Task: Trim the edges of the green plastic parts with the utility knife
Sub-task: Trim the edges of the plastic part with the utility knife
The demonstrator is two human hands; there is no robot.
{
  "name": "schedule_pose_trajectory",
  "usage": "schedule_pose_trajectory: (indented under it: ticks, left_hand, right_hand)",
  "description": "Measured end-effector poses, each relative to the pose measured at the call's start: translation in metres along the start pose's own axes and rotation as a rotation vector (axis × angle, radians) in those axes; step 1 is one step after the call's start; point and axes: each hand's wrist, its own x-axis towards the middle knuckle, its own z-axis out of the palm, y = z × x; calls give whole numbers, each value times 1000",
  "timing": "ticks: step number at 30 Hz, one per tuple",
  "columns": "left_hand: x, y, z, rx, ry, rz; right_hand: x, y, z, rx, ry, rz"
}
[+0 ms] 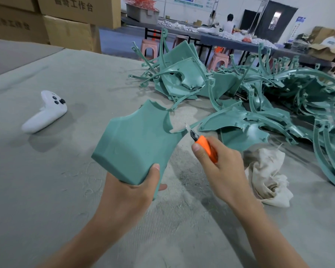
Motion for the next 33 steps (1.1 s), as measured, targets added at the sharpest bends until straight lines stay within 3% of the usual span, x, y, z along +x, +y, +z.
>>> schedule_pose_trajectory:
  ticks: [13, 20, 26, 33]
  left_hand:
    - [6, -1, -1, -153, 10, -32]
    - [5, -3, -1, -75, 5, -35]
    - [3, -1, 1, 70, 19, 67]
    - [1, -1, 5, 79, 57, 112]
  right_hand:
    - [-2, -4, 6, -75, 52, 12]
    - [-5, -13, 7, -11, -9, -25]
    - [-4, -12, 5, 86, -19, 7]
    - [-4, -13, 4, 123, -22, 28]
